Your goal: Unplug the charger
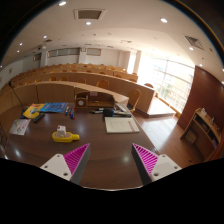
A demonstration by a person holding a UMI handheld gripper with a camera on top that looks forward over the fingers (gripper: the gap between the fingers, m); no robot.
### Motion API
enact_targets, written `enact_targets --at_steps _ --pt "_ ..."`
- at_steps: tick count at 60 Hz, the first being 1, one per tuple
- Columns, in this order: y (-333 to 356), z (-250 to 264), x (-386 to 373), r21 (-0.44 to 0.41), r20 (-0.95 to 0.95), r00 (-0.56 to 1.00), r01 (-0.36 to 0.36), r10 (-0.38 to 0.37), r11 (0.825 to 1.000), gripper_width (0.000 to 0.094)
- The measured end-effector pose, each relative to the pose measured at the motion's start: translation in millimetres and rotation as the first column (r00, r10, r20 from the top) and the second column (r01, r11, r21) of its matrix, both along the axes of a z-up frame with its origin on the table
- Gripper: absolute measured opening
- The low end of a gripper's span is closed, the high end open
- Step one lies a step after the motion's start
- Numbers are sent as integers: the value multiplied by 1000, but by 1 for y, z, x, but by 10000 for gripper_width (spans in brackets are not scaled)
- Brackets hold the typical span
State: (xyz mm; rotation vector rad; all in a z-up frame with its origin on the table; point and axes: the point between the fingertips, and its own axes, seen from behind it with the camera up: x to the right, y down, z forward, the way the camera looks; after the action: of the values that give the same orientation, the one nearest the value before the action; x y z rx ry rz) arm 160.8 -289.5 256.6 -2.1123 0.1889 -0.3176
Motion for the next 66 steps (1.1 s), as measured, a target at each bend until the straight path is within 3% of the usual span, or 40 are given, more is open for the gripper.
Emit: enact_targets --at_steps 10,25,36,46,54,66 --pt "-9 -25 0 -32 -4 1000 29 -29 999 851" --pt "-5 -116 -43 -89 -51 998 26 -31 996 849" --pt "56 -170 -126 -32 -148 989 -30 25 999 850" --pt "153 -176 -189 88 -128 986 -97 108 991 853" --pt "219 -176 -211 138 -107 985 -121 136 983 850" --pt "284 -199 -211 145 -87 982 -156 170 977 815"
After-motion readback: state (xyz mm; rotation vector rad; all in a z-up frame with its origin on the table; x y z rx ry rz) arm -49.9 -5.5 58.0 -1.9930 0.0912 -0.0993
